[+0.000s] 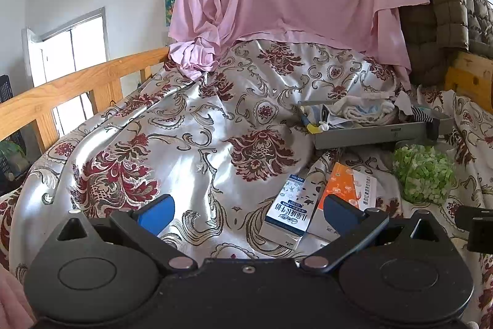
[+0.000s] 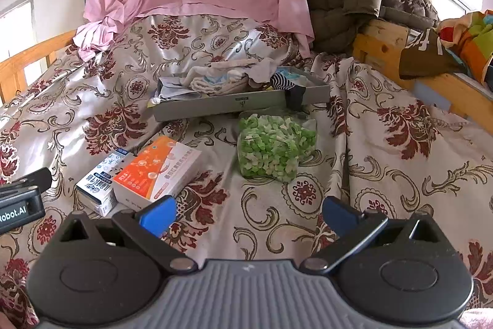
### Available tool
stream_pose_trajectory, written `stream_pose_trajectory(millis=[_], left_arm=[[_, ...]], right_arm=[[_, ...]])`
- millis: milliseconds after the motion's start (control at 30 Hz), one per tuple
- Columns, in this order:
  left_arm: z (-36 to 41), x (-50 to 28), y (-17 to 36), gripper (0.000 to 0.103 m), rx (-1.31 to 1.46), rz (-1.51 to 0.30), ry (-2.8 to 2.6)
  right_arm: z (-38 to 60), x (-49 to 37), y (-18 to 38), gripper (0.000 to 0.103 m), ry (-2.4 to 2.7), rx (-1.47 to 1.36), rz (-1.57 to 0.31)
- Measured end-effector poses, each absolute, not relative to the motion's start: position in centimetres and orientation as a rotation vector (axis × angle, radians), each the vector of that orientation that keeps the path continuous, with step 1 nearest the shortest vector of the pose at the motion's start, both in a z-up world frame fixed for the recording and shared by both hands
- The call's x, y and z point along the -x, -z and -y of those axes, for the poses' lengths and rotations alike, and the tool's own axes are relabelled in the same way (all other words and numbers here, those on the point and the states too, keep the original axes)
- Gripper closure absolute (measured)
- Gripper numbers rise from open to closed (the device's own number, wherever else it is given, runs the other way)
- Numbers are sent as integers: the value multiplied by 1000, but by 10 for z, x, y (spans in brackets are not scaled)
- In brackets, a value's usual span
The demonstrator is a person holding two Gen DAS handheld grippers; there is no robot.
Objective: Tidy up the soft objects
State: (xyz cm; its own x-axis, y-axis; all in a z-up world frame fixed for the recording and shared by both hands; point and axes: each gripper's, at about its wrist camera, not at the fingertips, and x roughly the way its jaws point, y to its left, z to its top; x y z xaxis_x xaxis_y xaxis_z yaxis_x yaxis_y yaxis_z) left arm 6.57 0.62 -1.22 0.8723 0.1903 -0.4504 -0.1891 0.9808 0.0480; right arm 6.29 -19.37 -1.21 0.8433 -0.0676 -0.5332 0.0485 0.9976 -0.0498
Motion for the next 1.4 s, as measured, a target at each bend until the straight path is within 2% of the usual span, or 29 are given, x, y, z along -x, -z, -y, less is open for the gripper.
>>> stream_pose_trajectory(millis=[1400], left_arm=[[-8, -66, 13, 1, -2, -473, -201]], right_arm=[[193, -65, 14, 0, 56, 39, -574]])
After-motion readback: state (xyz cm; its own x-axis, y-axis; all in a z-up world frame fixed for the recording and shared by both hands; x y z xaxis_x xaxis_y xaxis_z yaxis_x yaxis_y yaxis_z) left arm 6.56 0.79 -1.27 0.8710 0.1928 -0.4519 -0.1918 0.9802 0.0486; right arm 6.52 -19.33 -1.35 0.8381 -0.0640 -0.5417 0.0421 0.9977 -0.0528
